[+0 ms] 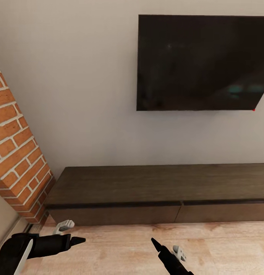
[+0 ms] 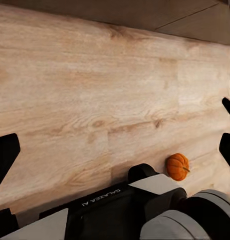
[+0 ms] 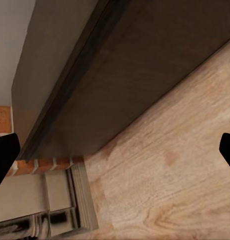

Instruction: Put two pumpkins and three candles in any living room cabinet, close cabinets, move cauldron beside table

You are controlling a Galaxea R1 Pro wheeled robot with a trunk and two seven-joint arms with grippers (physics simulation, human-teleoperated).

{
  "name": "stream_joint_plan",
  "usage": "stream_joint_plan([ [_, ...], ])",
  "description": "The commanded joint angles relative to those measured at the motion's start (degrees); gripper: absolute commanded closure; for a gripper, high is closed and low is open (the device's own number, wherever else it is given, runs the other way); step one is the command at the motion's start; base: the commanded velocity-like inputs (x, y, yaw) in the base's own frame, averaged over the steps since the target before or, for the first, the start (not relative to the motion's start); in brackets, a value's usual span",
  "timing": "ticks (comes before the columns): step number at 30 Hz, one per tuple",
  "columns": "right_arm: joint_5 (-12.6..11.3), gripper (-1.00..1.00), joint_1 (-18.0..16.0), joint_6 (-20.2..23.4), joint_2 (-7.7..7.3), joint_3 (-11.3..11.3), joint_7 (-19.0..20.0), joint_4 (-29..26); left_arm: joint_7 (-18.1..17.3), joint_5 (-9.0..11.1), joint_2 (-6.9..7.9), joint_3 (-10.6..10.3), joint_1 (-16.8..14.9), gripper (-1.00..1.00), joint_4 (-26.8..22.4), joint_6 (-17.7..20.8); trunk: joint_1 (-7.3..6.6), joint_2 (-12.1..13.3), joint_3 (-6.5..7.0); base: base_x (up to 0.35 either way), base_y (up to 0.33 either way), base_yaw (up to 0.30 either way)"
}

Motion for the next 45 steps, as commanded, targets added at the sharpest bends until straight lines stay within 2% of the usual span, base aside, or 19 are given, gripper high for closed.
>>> stream_joint_plan([
  [1,-0.01,-1.0,0.0,0.01,0.0,-0.01,0.05,0.0,-0.75,-0.02,0.25,-0.01,0.0,-1.0,0.02,0.0,0.23,-0.42,-0.19,0.0,0.0,0.0],
  [3,-0.03,-1.0,0.0,-0.02,-0.01,-0.04,0.16,0.02,-2.42,0.0,1.14,0.01,0.0,-1.0,0.05,0.0,0.67,-1.22,-0.54,0.0,0.0,0.0],
  [8,-0.08,-1.0,0.0,-0.51,0.0,-0.05,0.23,0.09,-3.45,0.05,1.84,0.04,0.0,-1.0,0.07,0.0,1.76,-3.22,-1.44,0.0,0.0,0.0],
  [14,-0.15,-1.0,0.0,-3.88,0.07,-0.15,0.11,-0.14,-4.29,0.24,1.97,0.11,0.0,-1.0,0.18,0.0,3.08,-5.63,-2.52,0.0,0.0,0.0],
  [18,-0.17,-1.0,-0.12,-4.64,0.19,-0.21,0.11,-0.6,-5.06,0.33,1.96,0.19,0.0,-1.0,0.23,0.0,3.96,-7.23,-3.24,0.0,0.0,0.0],
  [24,-0.29,-1.0,-0.37,-5.94,0.37,-2.34,0.14,-0.38,-5.55,0.39,2.0,0.29,0.0,-1.0,0.28,0.0,5.28,-9.64,-4.31,0.0,0.0,0.0],
  [35,-0.3,-1.0,-0.43,-6.35,1.06,-2.97,0.1,-0.65,-5.73,0.44,2.02,0.38,0.0,-1.0,0.33,0.0,7.69,-14.05,-6.29,0.0,0.0,0.0],
  [39,-0.31,-1.0,-0.63,-6.3,1.58,-2.96,-0.07,-0.83,-7.37,0.41,2.04,0.39,0.0,-1.0,0.32,0.0,8.57,-15.66,-7.01,0.0,0.0,0.0],
  [40,-0.31,-1.0,-0.81,-6.07,1.65,-2.96,-0.3,-0.87,-9.03,0.37,2.05,0.4,0.0,-1.0,0.3,0.0,8.79,-16.06,-7.19,0.0,0.0,0.0],
  [45,-0.31,-1.0,-0.87,-6.29,1.84,-2.99,-0.35,-0.88,-9.73,0.2,2.04,0.4,0.0,-1.0,0.32,0.0,9.89,-18.06,-8.08,0.0,0.0,0.0],
])
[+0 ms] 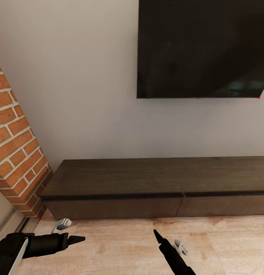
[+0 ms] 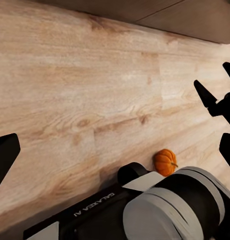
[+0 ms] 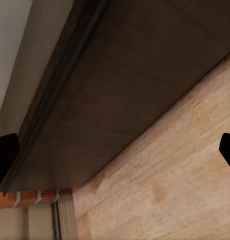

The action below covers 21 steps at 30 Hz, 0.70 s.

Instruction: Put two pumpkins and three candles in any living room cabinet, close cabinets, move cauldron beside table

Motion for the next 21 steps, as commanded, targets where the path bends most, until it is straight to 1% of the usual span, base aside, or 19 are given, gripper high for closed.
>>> stream_joint_plan([
  [1,0.0,-1.0,0.0,-0.06,0.13,0.01,0.02,0.0,-0.04,0.01,0.03,0.0,0.0,-1.0,0.01,0.01,0.23,-0.42,-0.18,0.0,0.0,0.0],
  [4,0.0,-1.0,-0.01,-0.5,0.98,0.03,-0.01,0.0,-0.08,0.0,0.15,0.0,0.0,-1.0,-0.02,0.01,0.88,-1.62,-0.72,0.0,0.0,0.0],
  [6,-0.19,-1.0,-0.01,-0.63,1.24,0.0,0.03,0.03,-0.09,-0.01,0.22,0.0,0.0,-1.0,0.01,0.01,1.32,-2.42,-1.08,0.0,0.0,0.0],
  [7,-1.05,-1.0,-0.01,-0.67,1.32,-0.03,0.26,0.06,-0.1,-0.01,0.26,0.0,0.0,-1.0,0.01,0.01,1.54,-2.82,-1.26,0.0,0.0,0.0],
  [9,-3.85,-1.0,-0.01,-0.72,1.36,-0.03,0.38,0.06,-0.1,-0.01,0.33,0.0,0.0,-1.0,0.02,0.01,1.98,-3.62,-1.62,0.0,0.0,0.0],
  [12,-9.77,-1.0,-0.01,-0.43,1.27,0.13,0.28,0.08,-0.1,0.02,0.54,0.0,0.0,-1.0,-0.01,0.01,2.64,-4.83,-2.16,0.0,0.0,0.0],
  [13,-11.16,-1.0,-0.01,-0.25,1.17,0.27,0.2,0.06,-0.1,0.05,0.56,0.0,0.0,-1.0,-0.01,0.01,2.86,-5.23,-2.34,0.0,0.0,0.0],
  [14,-12.05,-1.0,-0.01,-0.1,1.16,0.34,0.1,0.07,-0.1,0.06,0.58,0.0,0.0,-1.0,0.0,0.01,3.08,-5.63,-2.52,0.0,0.0,0.0],
  [15,-12.58,-1.0,-0.01,0.01,1.18,0.42,-0.01,0.08,-0.1,0.07,0.59,0.0,0.0,-1.0,0.01,0.01,3.3,-6.03,-2.7,0.0,0.0,0.0],
  [18,-13.16,-1.0,-0.01,0.07,1.18,0.6,-0.24,0.02,-0.1,0.08,0.62,0.0,0.0,-1.0,0.0,0.01,3.96,-7.23,-3.24,0.0,0.0,0.0],
  [21,-13.25,-1.0,-0.01,-0.64,1.18,0.53,-0.19,0.11,-0.1,0.12,0.66,0.0,0.0,-1.0,0.01,0.01,4.62,-8.44,-3.78,0.0,0.0,0.0],
])
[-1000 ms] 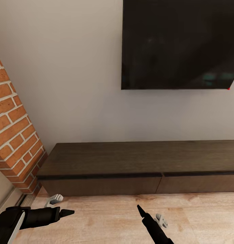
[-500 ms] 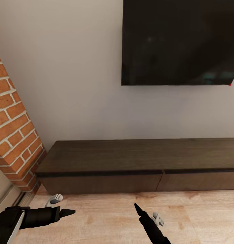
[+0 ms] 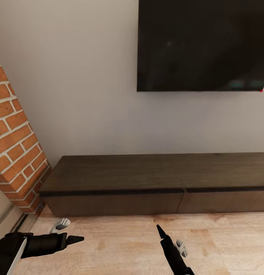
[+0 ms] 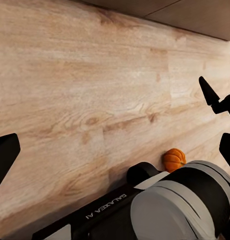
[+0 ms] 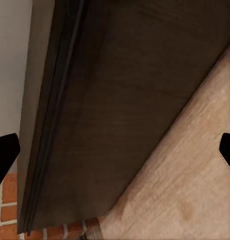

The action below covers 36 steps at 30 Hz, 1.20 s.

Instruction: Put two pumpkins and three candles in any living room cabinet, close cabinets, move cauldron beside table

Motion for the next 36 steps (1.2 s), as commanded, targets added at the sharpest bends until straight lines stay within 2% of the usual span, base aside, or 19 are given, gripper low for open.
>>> stream_joint_plan([
  [1,-0.03,-1.0,0.0,-0.13,0.0,-0.05,-0.01,0.02,0.0,0.04,0.02,0.0,0.0,-1.0,0.01,0.01,0.23,-0.42,-0.18,0.0,0.0,0.0],
  [10,0.21,-1.0,0.0,-0.32,-0.07,-0.03,-0.08,0.31,-0.05,0.12,0.02,0.0,0.0,-1.0,-0.01,0.01,0.23,-0.42,-0.18,0.0,0.0,0.0],
  [12,0.3,-1.0,0.0,-0.3,0.04,0.02,-0.11,0.34,-0.34,0.14,-0.01,-0.02,0.0,-1.0,0.01,0.01,0.67,-1.22,-0.54,0.0,0.0,0.0],
  [17,-0.68,-1.0,0.0,0.12,0.05,-0.24,1.69,0.38,-4.24,-0.06,0.01,-0.14,0.0,-1.0,0.01,0.01,1.76,-3.22,-1.44,0.0,0.0,0.0],
  [20,-3.63,-1.0,0.0,1.5,0.11,-0.58,5.81,0.4,-7.46,-0.27,0.32,-0.12,0.0,-1.0,0.01,0.01,2.42,-4.43,-1.98,0.0,0.0,0.0],
  [23,-8.02,-1.0,-0.21,3.73,0.18,-0.49,8.32,0.08,-9.26,-0.32,1.04,-0.13,0.0,-1.0,0.01,0.01,3.08,-5.63,-2.52,0.0,0.0,0.0],
  [25,-9.03,-1.0,-1.27,4.17,0.23,-0.24,8.8,-0.63,-9.66,-0.3,1.36,-0.11,0.0,-1.0,0.01,0.01,3.52,-6.43,-2.88,0.0,0.0,0.0],
  [28,-9.24,-1.0,-2.88,4.16,0.51,0.67,9.02,-1.21,-9.84,-0.29,1.54,-0.08,0.0,-1.0,0.02,0.01,3.52,-6.43,-2.88,0.0,0.0,0.0],
  [31,-9.6,-1.0,-3.44,2.74,0.66,1.89,9.07,-1.37,-9.93,-0.2,1.6,-0.03,0.0,-1.0,0.02,0.01,3.52,-6.43,-2.88,0.0,0.0,0.0],
  [36,-10.7,-1.0,-3.66,-5.19,0.76,2.19,9.16,-1.22,-10.01,-0.03,1.62,-0.05,0.0,-1.0,0.02,0.01,3.52,-6.43,-2.88,0.027,0.0,0.0],
])
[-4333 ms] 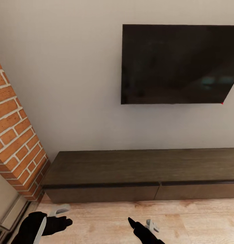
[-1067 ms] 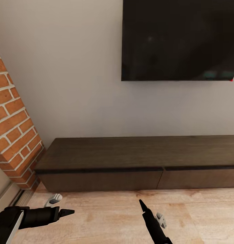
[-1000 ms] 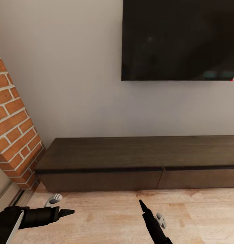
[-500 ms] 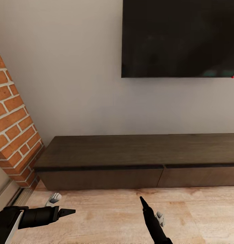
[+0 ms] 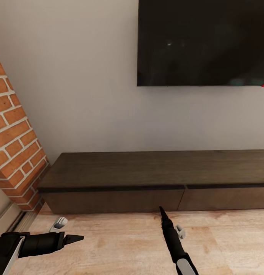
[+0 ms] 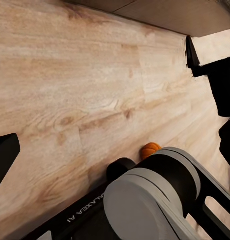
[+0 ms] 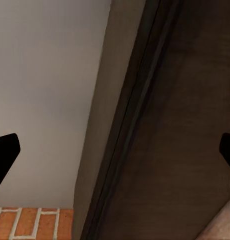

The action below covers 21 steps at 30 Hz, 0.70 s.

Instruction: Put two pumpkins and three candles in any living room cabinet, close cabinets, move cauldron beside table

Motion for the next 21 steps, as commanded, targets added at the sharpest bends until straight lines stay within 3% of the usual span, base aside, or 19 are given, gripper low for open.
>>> stream_joint_plan([
  [1,-0.58,-1.0,-0.02,-1.27,-0.01,0.09,0.13,0.07,-0.01,0.05,0.0,0.02,0.0,-1.0,0.0,0.0,0.0,0.0,0.0,0.107,0.0,0.0],
  [13,-3.01,-1.0,0.01,-2.05,0.07,0.14,0.4,0.31,-0.16,0.18,0.0,-0.02,0.0,-1.0,-0.01,0.0,0.0,0.0,0.0,0.053,0.0,0.0],
  [21,-3.22,-1.0,0.05,-2.07,0.56,0.21,0.5,0.39,-6.01,-0.29,0.0,-0.06,0.0,-1.0,0.0,0.0,0.0,0.0,0.0,0.193,0.0,0.0],
])
